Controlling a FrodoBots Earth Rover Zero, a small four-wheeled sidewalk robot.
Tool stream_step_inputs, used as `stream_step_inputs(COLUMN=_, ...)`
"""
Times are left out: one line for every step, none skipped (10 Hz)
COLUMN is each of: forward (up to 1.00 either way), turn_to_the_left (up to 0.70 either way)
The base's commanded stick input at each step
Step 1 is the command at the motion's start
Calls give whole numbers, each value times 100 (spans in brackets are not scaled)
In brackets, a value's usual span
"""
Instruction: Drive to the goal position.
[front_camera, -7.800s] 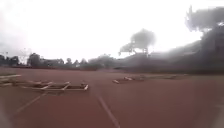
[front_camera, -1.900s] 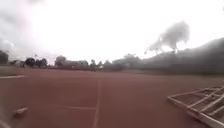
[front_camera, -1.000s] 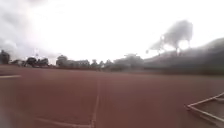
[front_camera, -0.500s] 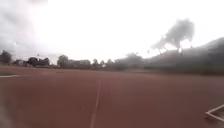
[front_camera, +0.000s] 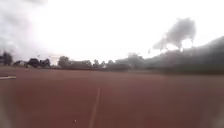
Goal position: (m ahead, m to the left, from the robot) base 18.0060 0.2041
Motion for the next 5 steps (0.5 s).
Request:
stream_step_inputs(forward=70, turn_to_the_left=0)
stream_step_inputs(forward=70, turn_to_the_left=0)
stream_step_inputs(forward=70, turn_to_the_left=0)
stream_step_inputs(forward=70, turn_to_the_left=0)
stream_step_inputs(forward=70, turn_to_the_left=0)
